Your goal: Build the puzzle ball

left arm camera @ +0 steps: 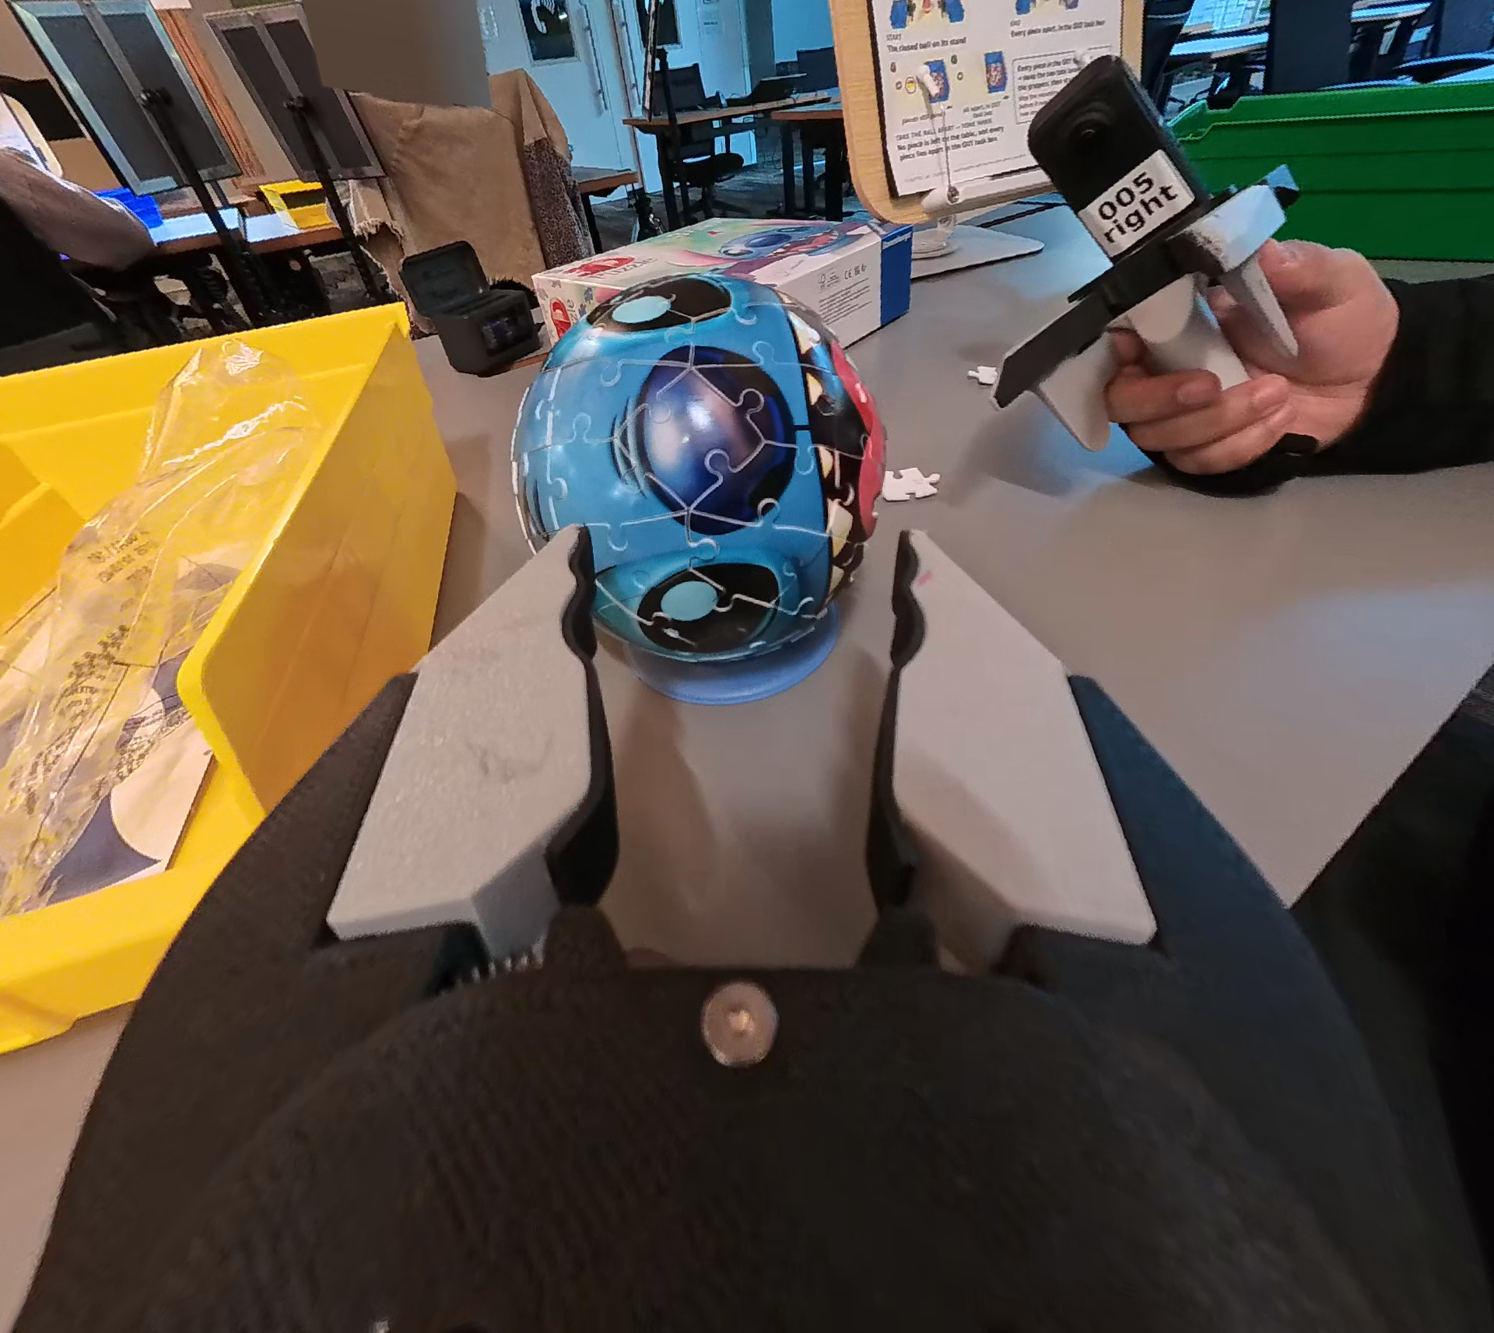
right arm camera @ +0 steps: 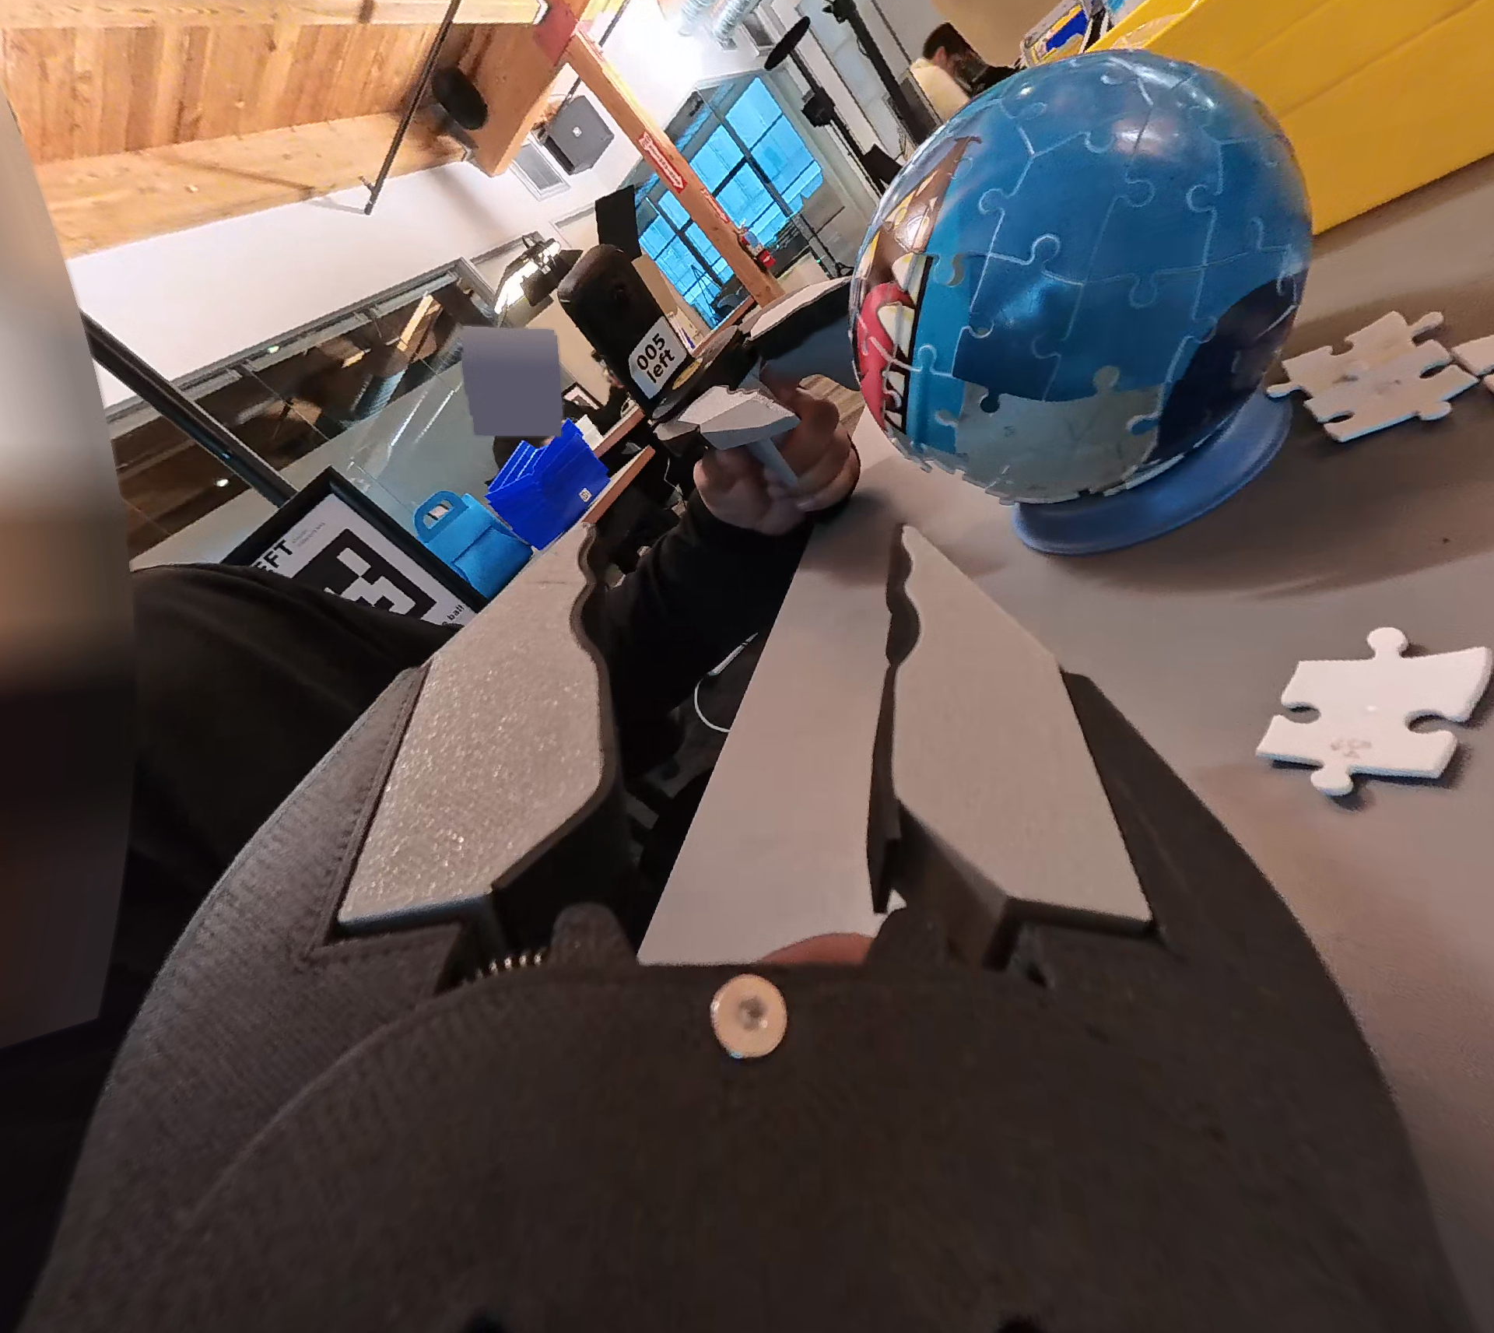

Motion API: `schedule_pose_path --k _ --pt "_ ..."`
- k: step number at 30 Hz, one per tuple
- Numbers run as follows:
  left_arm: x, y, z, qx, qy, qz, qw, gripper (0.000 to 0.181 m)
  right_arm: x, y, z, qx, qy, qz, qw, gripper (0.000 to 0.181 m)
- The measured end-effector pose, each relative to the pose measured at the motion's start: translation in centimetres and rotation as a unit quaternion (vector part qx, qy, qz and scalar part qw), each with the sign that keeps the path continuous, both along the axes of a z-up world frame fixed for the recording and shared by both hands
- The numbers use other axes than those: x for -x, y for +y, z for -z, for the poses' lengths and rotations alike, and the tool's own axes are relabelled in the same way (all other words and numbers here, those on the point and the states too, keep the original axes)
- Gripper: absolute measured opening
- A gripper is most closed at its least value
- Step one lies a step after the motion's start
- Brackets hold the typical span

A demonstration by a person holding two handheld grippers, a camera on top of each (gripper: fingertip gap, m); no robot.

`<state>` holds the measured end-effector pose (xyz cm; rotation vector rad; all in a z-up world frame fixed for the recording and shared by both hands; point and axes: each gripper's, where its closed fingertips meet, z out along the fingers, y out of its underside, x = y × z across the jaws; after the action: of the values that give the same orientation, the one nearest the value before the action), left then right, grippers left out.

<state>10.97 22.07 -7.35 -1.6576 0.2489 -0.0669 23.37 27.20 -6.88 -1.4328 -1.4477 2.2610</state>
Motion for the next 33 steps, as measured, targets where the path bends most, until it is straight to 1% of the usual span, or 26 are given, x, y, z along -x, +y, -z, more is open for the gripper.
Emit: schedule_pose_path --k 20,22,23,24,25,26,28,29,30,32,33 --pt "-0.1 0.0 0.1 0.004 -0.001 0.006 1.0 0.072 -0.2 -0.3 -0.2 0.003 0.005 -0.011 1.0 0.069" --pt "-0.1 0.0 0.1 0.004 0.0 0.006 1.0 0.072 -0.8 -0.7 -0.9 0.002 0.03 -0.025 0.999 0.072" --pt "-0.1 0.0 0.1 0.003 0.0 0.005 1.0 0.072 -1.3 -1.0 -1.7 -0.004 0.057 -0.034 0.998 0.072" --pt "-0.1 0.0 0.1 0.003 0.0 0.006 1.0 0.072 -2.0 -1.3 -2.6 -0.02 0.09 -0.037 0.995 0.07" --pt "-0.1 0.0 0.1 0.002 -0.001 0.006 1.0 0.072 -2.5 -1.5 -3.2 -0.047 0.119 -0.031 0.991 0.063" --pt "-0.1 0.0 0.0 0.002 0.0 0.006 1.0 0.072 -2.6 -1.7 -3.3 -0.083 0.134 -0.018 0.987 0.059" --pt "-0.2 0.0 0.0 0.002 -0.001 0.007 1.0 0.072 -2.0 -1.7 -2.1 -0.154 0.118 0.013 0.981 0.061" --pt "-0.2 0.0 0.1 0.003 -0.001 0.008 1.0 0.072 -1.6 -1.8 -1.1 -0.177 0.098 0.018 0.979 0.067" --pt "-0.2 0.0 0.1 0.003 -0.002 0.01 1.0 0.072 -1.4 -1.9 -0.3 -0.184 0.081 0.013 0.98 0.073" --pt "-0.3 -0.1 0.1 0.003 -0.002 0.012 1.0 0.072 -1.0 -2.1 0.2 -0.167 0.061 -0.002 0.984 0.075" --pt "-0.3 -0.1 0.0 0.001 -0.002 0.013 1.0 0.072 -0.8 -1.8 0.1 -0.157 0.057 0.003 0.986 0.074"
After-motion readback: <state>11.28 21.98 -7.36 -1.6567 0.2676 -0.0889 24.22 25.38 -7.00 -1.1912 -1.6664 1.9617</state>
